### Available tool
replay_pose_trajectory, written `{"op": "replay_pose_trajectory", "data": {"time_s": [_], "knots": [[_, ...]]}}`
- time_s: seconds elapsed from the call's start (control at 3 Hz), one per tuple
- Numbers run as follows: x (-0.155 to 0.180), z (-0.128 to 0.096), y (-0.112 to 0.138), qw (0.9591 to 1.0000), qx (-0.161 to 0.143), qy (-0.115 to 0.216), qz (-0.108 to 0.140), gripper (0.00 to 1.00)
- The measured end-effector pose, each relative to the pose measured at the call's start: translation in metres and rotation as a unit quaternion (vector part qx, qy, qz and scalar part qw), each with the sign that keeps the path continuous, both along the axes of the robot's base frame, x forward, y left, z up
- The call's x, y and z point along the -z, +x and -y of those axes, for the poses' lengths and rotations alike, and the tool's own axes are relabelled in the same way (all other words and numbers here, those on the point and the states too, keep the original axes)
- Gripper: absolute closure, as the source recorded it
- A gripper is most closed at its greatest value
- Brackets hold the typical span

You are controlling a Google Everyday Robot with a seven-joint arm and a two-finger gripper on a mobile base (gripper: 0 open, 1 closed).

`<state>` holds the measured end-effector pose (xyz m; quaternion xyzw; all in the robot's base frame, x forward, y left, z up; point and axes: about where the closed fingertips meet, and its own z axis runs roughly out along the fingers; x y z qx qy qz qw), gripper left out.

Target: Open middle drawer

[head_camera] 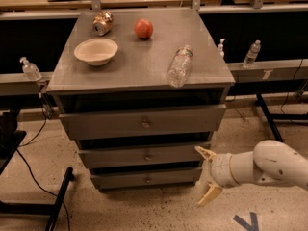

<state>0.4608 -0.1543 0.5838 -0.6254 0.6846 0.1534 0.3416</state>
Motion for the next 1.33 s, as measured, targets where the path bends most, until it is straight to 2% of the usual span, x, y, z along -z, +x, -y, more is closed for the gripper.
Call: {"op": "replay_pose_trajectory", "data": {"time_s": [0.33,0.67,1.0,1.33], "knots": [[0.05,-0.015,0.031,0.9989,-0.034,-0.013,0.031,0.0],[0.097,-0.038,0.075,0.9957,-0.069,-0.032,0.054,0.0],[0.098,-0.039,0.076,0.9954,-0.069,-0.034,0.057,0.0],[0.108,-0.042,0.091,0.9918,-0.068,-0.063,0.089,0.0]]}}
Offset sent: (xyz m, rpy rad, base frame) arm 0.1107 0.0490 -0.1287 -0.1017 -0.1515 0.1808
